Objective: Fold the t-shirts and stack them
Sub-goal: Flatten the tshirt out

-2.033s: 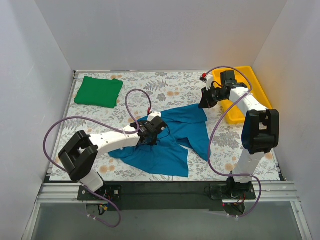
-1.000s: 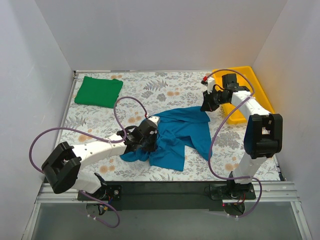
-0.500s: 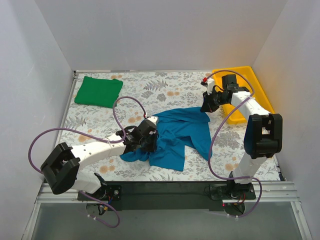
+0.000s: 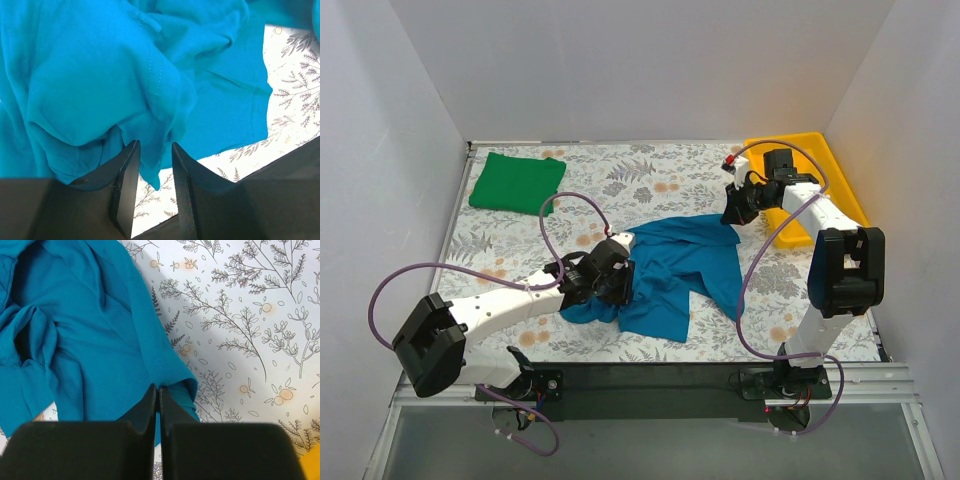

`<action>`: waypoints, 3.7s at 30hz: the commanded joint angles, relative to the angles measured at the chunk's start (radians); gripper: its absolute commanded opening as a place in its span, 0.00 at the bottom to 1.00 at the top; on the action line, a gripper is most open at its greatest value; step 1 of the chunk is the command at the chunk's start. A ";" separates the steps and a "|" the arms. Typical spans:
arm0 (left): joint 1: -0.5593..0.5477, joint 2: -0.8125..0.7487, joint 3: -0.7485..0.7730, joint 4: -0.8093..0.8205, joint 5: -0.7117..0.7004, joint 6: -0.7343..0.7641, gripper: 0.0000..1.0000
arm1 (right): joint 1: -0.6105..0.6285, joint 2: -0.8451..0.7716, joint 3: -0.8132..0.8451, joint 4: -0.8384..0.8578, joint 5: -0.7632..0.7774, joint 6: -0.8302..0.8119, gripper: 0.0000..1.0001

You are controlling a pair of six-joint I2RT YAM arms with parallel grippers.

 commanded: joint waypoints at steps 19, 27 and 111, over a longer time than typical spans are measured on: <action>-0.019 0.018 0.089 -0.092 -0.149 0.015 0.00 | -0.007 -0.013 0.014 0.014 -0.017 -0.006 0.01; -0.016 -0.197 0.162 -0.171 -0.250 0.039 0.00 | -0.009 -0.018 0.045 0.006 0.038 -0.008 0.28; -0.014 -0.504 0.908 0.165 -0.218 0.461 0.00 | -0.154 -0.641 0.775 0.006 0.194 0.082 0.01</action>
